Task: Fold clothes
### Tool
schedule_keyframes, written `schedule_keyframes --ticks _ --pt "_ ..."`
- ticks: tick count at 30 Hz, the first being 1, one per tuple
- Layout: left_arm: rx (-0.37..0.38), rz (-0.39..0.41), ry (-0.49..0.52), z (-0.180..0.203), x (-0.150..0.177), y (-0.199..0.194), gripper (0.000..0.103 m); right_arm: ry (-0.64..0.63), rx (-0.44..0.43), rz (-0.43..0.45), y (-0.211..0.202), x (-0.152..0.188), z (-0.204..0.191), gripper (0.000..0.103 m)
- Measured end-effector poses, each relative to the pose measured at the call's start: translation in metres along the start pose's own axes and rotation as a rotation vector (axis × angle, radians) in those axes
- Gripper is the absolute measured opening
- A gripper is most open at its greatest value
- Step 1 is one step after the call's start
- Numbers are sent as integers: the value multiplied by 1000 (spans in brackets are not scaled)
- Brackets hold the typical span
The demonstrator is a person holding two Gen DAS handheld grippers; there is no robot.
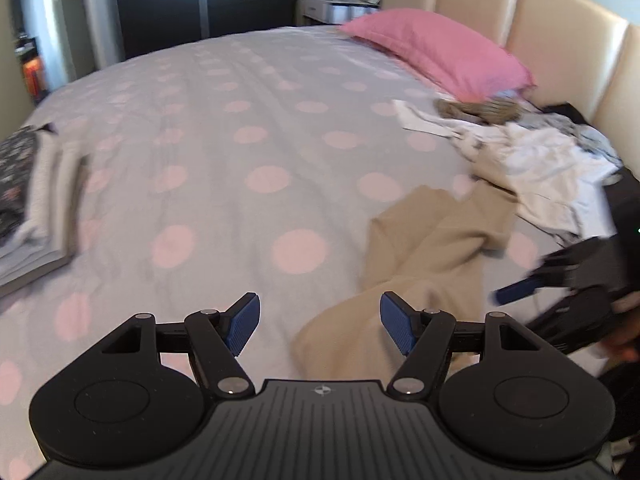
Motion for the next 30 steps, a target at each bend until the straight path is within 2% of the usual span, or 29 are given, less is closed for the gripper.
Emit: schedule_keyframes --ticks 2,4,8,11,15,16,18,21,23,26,28,30 --pt "36 -29 37 9 -2 13 65 8 -5 -8 15 -4 -1 70" --pt "68 -64 72 16 -1 26 65 19 -2 -35 28 -6 -2 53" --pt "98 -130 113 23 8 48 65 24 9 -44 40 -10 1 35" --pt "110 -176 142 27 16 62 65 63 -8 -27 37 -15 5 13" --pt "96 -226 190 31 28 76 64 96 -47 54 20 -29 4 8" --pt "91 -236 190 30 30 78 60 94 -60 80 14 -33 2 7" --pt "63 -258 159 22 35 79 27 87 -69 119 4 -39 0 3" --pt "46 -243 61 4 37 75 12 76 -66 158 -6 -45 -3 4" --pt "55 -214 -6 -7 35 68 9 78 -60 168 -9 -46 -2 9" --pt "17 -169 -42 -19 33 55 7 103 -41 173 -12 -46 5 15" --pt "-14 -140 -58 -27 32 46 7 125 -25 162 -12 -45 11 39" --pt "-58 -123 -66 -37 34 37 7 126 -17 153 -10 -42 13 38"
Point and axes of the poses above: each gripper's, at about its wrist camera, not at the fingertips, and y roughly the way its jaws point, z to its right, x to its underside, the point moved 8 cm from there along y, roughly the way its jaws point, and after that the axes turned 15 degrees about x, right-handed, at the moved point
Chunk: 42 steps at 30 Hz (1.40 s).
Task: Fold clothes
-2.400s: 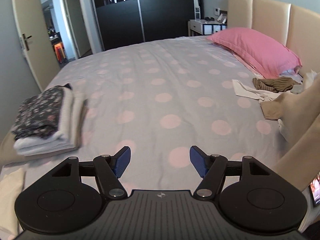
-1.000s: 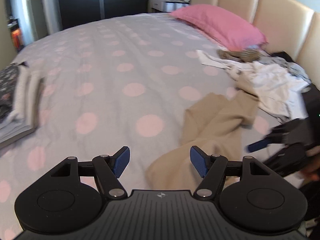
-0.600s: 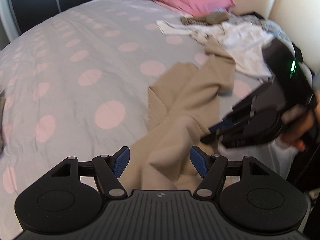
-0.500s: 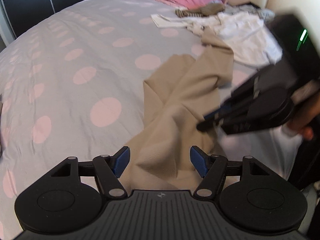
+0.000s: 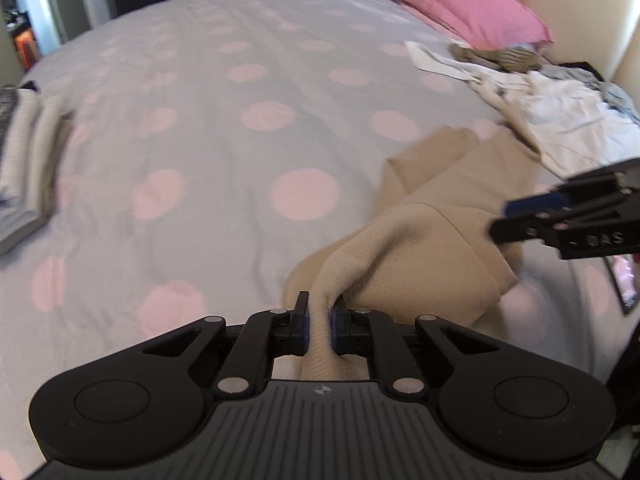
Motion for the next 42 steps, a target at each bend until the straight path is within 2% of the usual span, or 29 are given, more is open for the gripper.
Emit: schedule_keyframes --ticks 4,11,15,17,20,25,28,30,31,34,40,42 --pt "-83 20 -58 -28 9 -15 7 -17 -11 -32 3 10 -2 45" --pt "-201 81 -184 -74 33 -51 7 -103 21 -106 15 29 -12 45" --pt "-284 77 -209 -98 48 -65 7 -128 17 -129 19 40 -17 45" --pt "-278 58 -217 -103 56 -65 10 -140 17 -135 19 43 -21 45" --pt "-267 53 -205 -103 63 -68 21 -159 12 -141 20 44 -28 45" --pt "-218 106 -178 -87 66 -88 25 -173 -26 -143 16 44 -44 46" --pt "-175 121 -142 -74 69 -97 32 -178 -53 -149 12 47 -54 47" --pt "-160 117 -91 -62 73 -97 45 -196 -57 -144 10 49 -61 49" --pt "-153 115 -64 -55 76 -98 46 -208 -56 -138 10 49 -65 50" --pt "-144 77 15 -33 88 -91 49 -248 -58 -116 6 50 -74 50" --pt "-123 -8 96 -5 113 -73 50 -293 -103 -83 -3 47 -92 50" --pt "-125 -21 110 0 121 -71 55 -303 -129 -75 -7 47 -101 50"
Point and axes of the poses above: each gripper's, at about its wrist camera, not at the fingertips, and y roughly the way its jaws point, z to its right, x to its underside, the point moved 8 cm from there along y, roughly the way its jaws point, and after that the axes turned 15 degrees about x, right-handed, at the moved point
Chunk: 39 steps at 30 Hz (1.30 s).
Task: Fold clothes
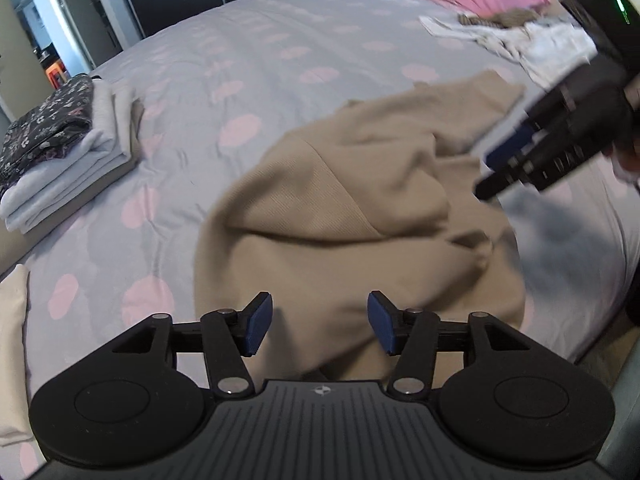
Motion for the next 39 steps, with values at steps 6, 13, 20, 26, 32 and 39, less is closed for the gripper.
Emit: schedule_keyframes --ticks 6,13,20,26,32,39 --pt "-18 -86 59 11 17 15 59 -69 -51 24 -3 -11 -31 58" --pt "-70 -95 -21 -9 16 20 38 -96 -16 35 19 -19 -45 42" --pt "-46 10 -161 -27 3 -1 7 12 -16 145 1 -45 -28 10" --pt "-49 122 -180 -33 -25 -38 5 99 60 313 -66 -64 7 9" --pt "28 284 -142 -21 -79 -94 4 168 156 470 -152 -63 39 8" --pt "108 354 28 20 -151 -123 4 208 292 582 -256 -52 81 8"
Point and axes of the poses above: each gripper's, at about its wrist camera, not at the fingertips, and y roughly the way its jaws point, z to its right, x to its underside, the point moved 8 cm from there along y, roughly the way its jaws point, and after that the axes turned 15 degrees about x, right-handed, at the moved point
